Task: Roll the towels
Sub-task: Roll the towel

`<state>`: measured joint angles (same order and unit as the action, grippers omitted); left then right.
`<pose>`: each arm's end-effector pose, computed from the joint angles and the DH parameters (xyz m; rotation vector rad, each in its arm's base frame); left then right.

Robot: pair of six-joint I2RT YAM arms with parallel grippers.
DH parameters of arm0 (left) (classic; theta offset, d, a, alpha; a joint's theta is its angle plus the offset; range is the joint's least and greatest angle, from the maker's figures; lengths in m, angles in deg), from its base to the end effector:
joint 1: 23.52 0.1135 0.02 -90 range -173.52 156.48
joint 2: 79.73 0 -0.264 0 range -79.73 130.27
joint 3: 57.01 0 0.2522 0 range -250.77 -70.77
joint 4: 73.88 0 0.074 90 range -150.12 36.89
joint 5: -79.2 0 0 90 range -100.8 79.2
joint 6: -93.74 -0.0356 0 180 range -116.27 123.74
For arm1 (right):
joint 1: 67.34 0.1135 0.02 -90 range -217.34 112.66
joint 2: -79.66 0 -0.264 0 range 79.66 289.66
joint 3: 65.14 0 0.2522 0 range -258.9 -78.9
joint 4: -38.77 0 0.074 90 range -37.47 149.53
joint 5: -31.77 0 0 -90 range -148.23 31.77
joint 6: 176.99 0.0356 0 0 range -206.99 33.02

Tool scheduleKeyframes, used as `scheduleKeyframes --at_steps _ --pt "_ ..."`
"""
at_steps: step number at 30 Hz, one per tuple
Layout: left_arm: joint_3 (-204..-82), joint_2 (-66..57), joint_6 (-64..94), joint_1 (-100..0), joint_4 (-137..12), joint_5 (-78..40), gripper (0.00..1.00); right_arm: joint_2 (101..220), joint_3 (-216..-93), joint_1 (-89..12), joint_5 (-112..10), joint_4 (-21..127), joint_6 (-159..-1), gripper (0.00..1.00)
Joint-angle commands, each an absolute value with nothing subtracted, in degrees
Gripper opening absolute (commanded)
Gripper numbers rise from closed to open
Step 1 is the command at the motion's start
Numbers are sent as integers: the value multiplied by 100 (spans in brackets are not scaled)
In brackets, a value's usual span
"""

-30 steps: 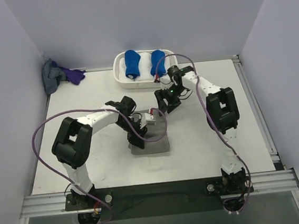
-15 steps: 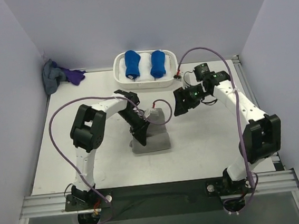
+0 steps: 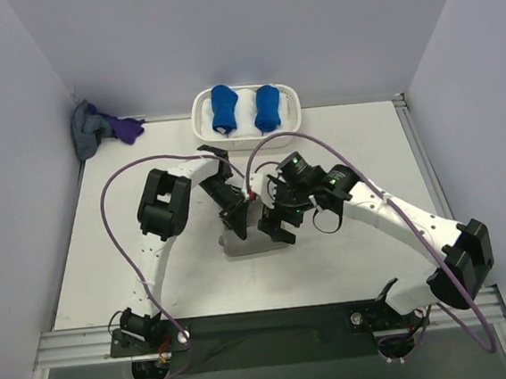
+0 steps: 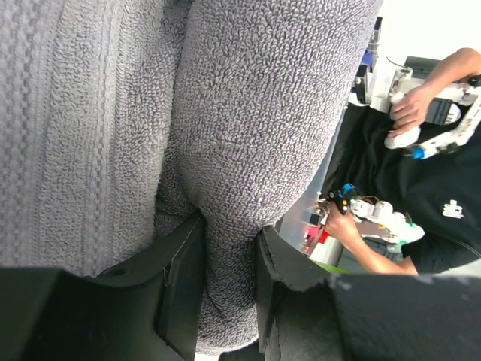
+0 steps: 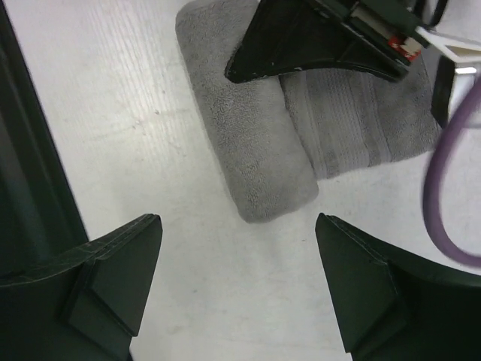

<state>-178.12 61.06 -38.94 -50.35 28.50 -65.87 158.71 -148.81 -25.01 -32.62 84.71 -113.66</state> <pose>0.3544 -0.2120 0.1155 -1.0758 -2.1828 1.3380 0.2121 0.2140 0.3230 -1.4838 1.7453 0.6535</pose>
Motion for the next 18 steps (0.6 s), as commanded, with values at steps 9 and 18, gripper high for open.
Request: scheduleKeyframes --at_steps 9,18 --pt "-17967 6819 -4619 -5041 2426 -5079 31 17352 -14385 -1663 -4698 6871 -12539 78" --pt "-17283 6284 -4250 -4743 1645 -5664 42 17661 -13937 -1872 -3249 7485 -12478 5"
